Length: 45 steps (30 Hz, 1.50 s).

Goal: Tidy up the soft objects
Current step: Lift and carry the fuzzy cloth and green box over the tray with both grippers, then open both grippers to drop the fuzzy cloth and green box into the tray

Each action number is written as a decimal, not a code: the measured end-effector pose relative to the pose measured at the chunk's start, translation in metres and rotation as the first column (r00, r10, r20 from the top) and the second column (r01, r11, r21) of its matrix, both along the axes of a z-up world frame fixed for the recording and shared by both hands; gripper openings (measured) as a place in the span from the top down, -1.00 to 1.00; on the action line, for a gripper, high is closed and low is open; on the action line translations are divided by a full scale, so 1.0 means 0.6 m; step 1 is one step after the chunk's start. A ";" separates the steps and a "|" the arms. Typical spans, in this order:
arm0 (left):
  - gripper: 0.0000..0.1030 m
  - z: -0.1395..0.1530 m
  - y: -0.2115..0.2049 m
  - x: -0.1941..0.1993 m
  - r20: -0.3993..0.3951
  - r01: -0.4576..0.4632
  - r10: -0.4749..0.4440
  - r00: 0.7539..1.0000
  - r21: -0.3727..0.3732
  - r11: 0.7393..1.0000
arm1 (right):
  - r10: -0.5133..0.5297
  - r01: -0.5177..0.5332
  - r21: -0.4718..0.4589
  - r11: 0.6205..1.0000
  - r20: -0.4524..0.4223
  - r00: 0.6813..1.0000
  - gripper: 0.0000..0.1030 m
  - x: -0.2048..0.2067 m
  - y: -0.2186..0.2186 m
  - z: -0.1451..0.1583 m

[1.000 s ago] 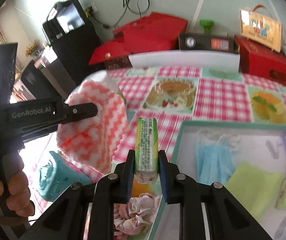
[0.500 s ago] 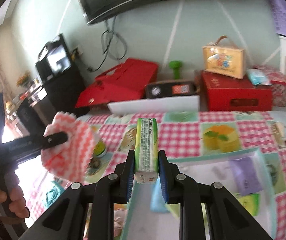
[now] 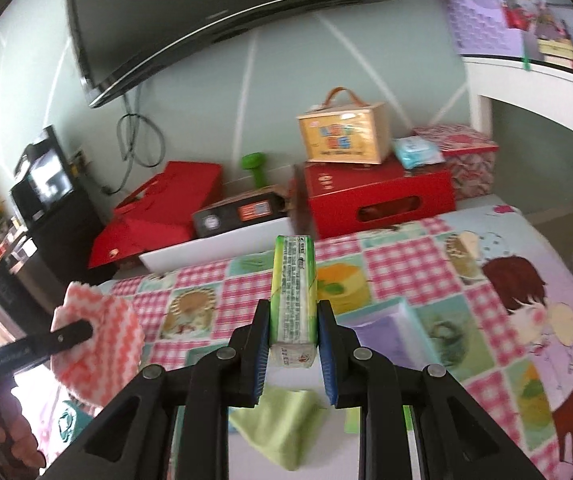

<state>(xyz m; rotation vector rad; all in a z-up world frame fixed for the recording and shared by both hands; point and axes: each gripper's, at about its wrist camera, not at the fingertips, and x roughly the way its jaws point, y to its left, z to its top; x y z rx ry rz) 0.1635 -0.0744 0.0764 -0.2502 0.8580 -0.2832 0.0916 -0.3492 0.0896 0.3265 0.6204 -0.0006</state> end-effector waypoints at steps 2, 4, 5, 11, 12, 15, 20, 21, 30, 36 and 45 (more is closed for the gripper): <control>0.48 -0.006 -0.022 0.001 -0.011 0.035 -0.035 0.999 0.007 0.999 | -0.025 0.025 -0.001 1.000 -0.008 1.000 0.54 -0.002 -0.013 -0.002; 0.48 -0.015 -0.042 0.002 -0.026 0.065 -0.065 0.998 0.013 0.998 | -0.044 0.044 -0.007 0.999 -0.020 0.999 0.54 -0.001 -0.023 -0.006; 0.48 -0.018 -0.049 0.002 -0.033 0.076 -0.075 0.997 0.014 0.997 | -0.047 0.047 -0.007 0.999 -0.028 0.998 0.54 0.001 -0.026 -0.010; 0.48 -0.059 -0.099 0.008 -0.106 0.158 -0.156 0.982 0.012 0.987 | -0.021 0.023 0.014 1.000 -0.103 0.994 0.53 0.027 -0.025 -0.052; 0.48 -0.068 -0.109 0.009 -0.123 0.172 -0.168 0.978 0.018 0.985 | -0.015 0.017 0.018 1.000 -0.114 0.993 0.53 0.030 -0.023 -0.059; 0.47 -0.089 -0.128 0.009 -0.162 0.199 -0.191 0.968 0.030 0.980 | 0.004 0.000 0.026 1.000 -0.154 0.988 0.53 0.045 -0.017 -0.081; 0.47 -0.111 -0.148 0.011 -0.200 0.228 -0.217 0.956 0.037 0.973 | 0.034 -0.028 0.035 0.999 -0.204 0.978 0.53 0.061 -0.006 -0.111; 0.47 -0.116 -0.149 0.011 -0.207 0.229 -0.216 0.954 0.039 0.973 | 0.040 -0.033 0.037 0.999 -0.212 0.976 0.53 0.064 -0.005 -0.116; 0.46 -0.181 -0.156 0.029 -0.314 0.211 -0.167 0.935 0.113 0.971 | 0.068 -0.063 0.030 0.998 -0.275 0.959 0.53 0.083 0.009 -0.148; 0.45 -0.194 -0.158 0.030 -0.325 0.209 -0.156 0.933 0.135 0.968 | 0.080 -0.074 0.030 0.997 -0.314 0.946 0.53 0.095 0.015 -0.169; 0.45 -0.200 -0.157 0.035 -0.334 0.209 -0.152 0.930 0.140 0.968 | 0.081 -0.078 0.025 0.997 -0.353 0.932 0.53 0.103 0.020 -0.191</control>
